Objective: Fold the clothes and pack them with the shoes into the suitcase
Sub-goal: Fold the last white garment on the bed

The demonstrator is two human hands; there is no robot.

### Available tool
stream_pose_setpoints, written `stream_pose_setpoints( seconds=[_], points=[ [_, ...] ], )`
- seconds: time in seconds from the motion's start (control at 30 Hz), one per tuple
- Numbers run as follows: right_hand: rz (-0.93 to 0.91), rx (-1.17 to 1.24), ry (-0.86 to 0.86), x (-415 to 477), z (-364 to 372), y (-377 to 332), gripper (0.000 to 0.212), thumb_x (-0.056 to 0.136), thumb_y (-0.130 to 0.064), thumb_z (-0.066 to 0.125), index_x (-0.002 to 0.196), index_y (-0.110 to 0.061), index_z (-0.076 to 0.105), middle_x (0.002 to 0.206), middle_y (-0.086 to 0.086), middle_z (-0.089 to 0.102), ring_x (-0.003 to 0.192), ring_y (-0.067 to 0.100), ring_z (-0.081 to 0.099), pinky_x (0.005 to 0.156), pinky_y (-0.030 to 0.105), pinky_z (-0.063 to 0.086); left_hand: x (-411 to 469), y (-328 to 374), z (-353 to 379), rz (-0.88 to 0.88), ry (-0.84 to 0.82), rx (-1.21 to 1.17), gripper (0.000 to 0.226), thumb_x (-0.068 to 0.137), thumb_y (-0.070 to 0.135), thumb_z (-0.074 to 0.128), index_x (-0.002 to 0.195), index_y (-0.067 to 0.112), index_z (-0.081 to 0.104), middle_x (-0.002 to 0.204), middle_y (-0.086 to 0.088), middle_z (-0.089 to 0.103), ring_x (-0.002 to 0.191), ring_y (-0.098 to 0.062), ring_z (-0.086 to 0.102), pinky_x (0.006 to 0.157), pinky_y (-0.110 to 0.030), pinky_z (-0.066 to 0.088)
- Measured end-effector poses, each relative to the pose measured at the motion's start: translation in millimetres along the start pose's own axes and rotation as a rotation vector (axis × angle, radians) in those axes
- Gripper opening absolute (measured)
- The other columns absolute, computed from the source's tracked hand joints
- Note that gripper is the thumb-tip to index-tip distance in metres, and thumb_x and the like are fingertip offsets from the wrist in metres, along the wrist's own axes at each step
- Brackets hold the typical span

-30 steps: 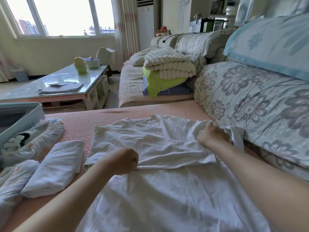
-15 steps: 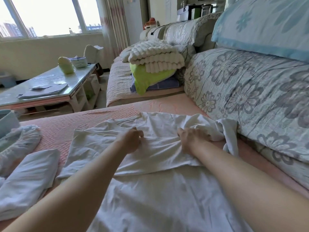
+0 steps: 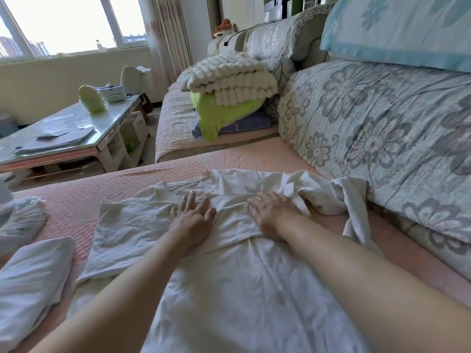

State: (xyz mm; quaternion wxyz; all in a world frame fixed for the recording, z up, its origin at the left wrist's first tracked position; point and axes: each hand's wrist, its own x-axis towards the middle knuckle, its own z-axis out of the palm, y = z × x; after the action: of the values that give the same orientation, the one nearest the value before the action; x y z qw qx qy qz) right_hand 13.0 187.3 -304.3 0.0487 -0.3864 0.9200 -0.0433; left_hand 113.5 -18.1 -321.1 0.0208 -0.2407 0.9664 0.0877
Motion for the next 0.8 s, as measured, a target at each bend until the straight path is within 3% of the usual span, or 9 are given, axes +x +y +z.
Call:
stream_pose_setpoints(
  seconds=[0.1,0.23,0.37,0.43,0.5,0.6,0.67,0.73,0.8],
  points=[
    [0.01,-0.003,-0.058,-1,1,11,0.055,0.106,-0.047,0.025,0.157,-0.028,0.026,0.167,0.006,0.017,0.153,0.023,0.015,0.124,0.041,0.01,-6,8,-5,0.021,0.05,0.087,0.061,0.104,0.05,0.025,0.158,0.032,0.002,0.165,-0.001,-0.016,0.151,-0.021,-0.018,0.122,-0.05,-0.007],
    [-0.018,-0.081,0.275,-19,-16,37,0.038,0.095,-0.028,0.047,0.13,-0.019,0.058,0.133,0.009,0.056,0.122,0.029,0.05,0.107,0.041,0.034,-20,50,-12,0.275,0.258,0.01,0.057,0.1,0.025,0.045,0.154,0.026,0.027,0.163,-0.004,0.018,0.15,-0.024,0.011,0.121,-0.045,0.017],
    [0.183,-0.258,0.475,-54,-43,70,0.033,0.084,-0.022,0.051,0.114,-0.013,0.06,0.115,0.014,0.054,0.102,0.034,0.053,0.086,0.041,0.042,-47,123,-17,0.476,0.345,-0.219,0.039,0.09,0.013,0.053,0.128,0.024,0.055,0.126,0.002,0.056,0.11,-0.017,0.054,0.088,-0.033,0.047],
    [0.332,-0.284,0.418,-76,-53,87,0.036,0.088,-0.03,0.05,0.12,-0.013,0.051,0.122,0.016,0.048,0.105,0.034,0.052,0.083,0.041,0.043,-66,162,-16,0.52,0.272,-0.366,0.025,0.09,0.016,0.055,0.113,0.022,0.063,0.109,0.004,0.062,0.088,-0.013,0.058,0.076,-0.027,0.046],
    [0.44,-0.24,0.353,-95,-59,104,0.037,0.095,-0.035,0.047,0.124,-0.013,0.044,0.126,0.016,0.044,0.107,0.033,0.056,0.075,0.039,0.041,-81,195,-10,0.582,0.231,-0.407,0.018,0.09,0.025,0.056,0.105,0.021,0.066,0.102,0.003,0.064,0.085,-0.014,0.06,0.076,-0.03,0.05],
    [0.526,-0.055,0.263,-112,-60,125,0.034,0.098,-0.038,0.048,0.117,-0.011,0.052,0.12,0.015,0.058,0.107,0.034,0.063,0.073,0.035,0.042,-100,236,-1,0.521,0.038,-0.427,0.032,0.094,0.036,0.054,0.119,0.017,0.059,0.113,-0.004,0.067,0.102,-0.022,0.063,0.085,-0.034,0.051],
    [0.565,0.147,0.26,-117,-63,135,0.035,0.095,-0.045,0.051,0.095,-0.012,0.062,0.096,0.015,0.065,0.096,0.034,0.066,0.061,0.027,0.042,-108,257,3,0.449,-0.042,-0.473,0.044,0.094,0.04,0.055,0.133,0.019,0.05,0.123,-0.006,0.064,0.114,-0.025,0.06,0.093,-0.036,0.049],
    [0.591,0.339,0.311,-122,-72,139,0.038,0.092,-0.045,0.057,0.071,-0.014,0.053,0.071,0.007,0.053,0.072,0.03,0.058,0.047,0.026,0.03,-113,269,2,0.385,-0.081,-0.584,0.066,0.09,0.043,0.063,0.146,0.022,0.035,0.134,-0.005,0.058,0.123,-0.027,0.056,0.098,-0.036,0.046],
    [0.561,0.52,0.375,-125,-81,137,0.042,0.091,-0.037,0.063,0.058,-0.016,0.049,0.059,0.0,0.047,0.062,0.024,0.049,0.046,0.026,0.03,-112,273,-3,0.34,-0.118,-0.75,0.095,0.084,0.043,0.073,0.155,0.023,0.014,0.139,-0.007,0.055,0.124,-0.025,0.056,0.095,-0.033,0.047]
  ],
)
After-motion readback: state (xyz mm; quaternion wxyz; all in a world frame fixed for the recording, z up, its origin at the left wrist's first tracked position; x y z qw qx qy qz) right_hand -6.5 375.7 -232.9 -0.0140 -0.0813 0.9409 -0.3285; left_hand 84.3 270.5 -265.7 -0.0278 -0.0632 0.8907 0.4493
